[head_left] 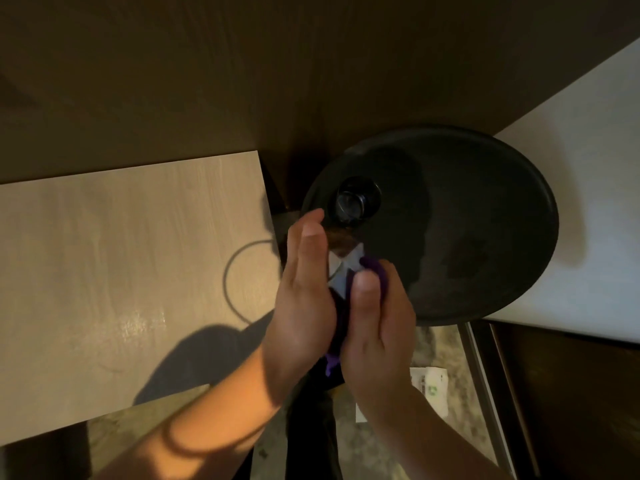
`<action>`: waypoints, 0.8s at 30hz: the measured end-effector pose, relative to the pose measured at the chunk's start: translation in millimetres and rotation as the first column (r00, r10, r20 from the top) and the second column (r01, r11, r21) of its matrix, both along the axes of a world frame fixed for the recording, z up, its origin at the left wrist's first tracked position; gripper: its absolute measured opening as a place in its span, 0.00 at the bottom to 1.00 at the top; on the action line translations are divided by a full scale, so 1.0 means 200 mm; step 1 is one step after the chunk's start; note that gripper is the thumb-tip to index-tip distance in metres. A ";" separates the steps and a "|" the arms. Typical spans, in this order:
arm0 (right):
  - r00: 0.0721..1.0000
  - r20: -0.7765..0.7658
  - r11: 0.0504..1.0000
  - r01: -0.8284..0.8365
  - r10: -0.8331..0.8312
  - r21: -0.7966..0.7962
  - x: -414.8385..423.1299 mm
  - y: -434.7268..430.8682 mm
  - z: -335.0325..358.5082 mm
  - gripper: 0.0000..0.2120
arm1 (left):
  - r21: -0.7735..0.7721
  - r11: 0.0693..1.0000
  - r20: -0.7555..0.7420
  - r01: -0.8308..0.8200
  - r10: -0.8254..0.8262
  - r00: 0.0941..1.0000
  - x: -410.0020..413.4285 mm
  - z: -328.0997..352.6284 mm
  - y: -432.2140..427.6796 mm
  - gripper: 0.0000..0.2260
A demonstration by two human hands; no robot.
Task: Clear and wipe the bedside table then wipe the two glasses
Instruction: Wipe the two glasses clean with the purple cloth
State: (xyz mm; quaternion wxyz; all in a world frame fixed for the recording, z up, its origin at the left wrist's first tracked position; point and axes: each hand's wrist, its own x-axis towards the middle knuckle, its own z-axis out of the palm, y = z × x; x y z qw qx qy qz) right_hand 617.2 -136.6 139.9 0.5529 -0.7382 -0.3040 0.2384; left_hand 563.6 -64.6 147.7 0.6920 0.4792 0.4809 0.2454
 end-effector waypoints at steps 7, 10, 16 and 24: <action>1.000 0.021 1.000 -0.002 0.001 0.002 0.02 0.02 0.05 0.20 | -0.262 0.946 0.286 0.189 -0.111 0.952 -0.04 0.01 0.07 0.31; 0.897 0.402 0.979 -0.203 0.186 -0.002 0.05 -0.05 0.00 0.22 | -0.673 0.686 0.445 0.278 0.075 0.892 -0.06 0.08 0.14 0.32; 0.993 0.115 0.999 0.011 -0.015 0.031 -0.01 0.02 0.06 0.19 | -0.181 0.982 0.115 0.053 -0.032 0.993 -0.02 0.09 0.02 0.21; 0.973 0.204 0.994 -0.108 0.105 0.004 0.05 0.03 0.10 0.19 | -0.591 0.778 0.440 0.213 0.090 0.893 -0.04 0.10 0.10 0.31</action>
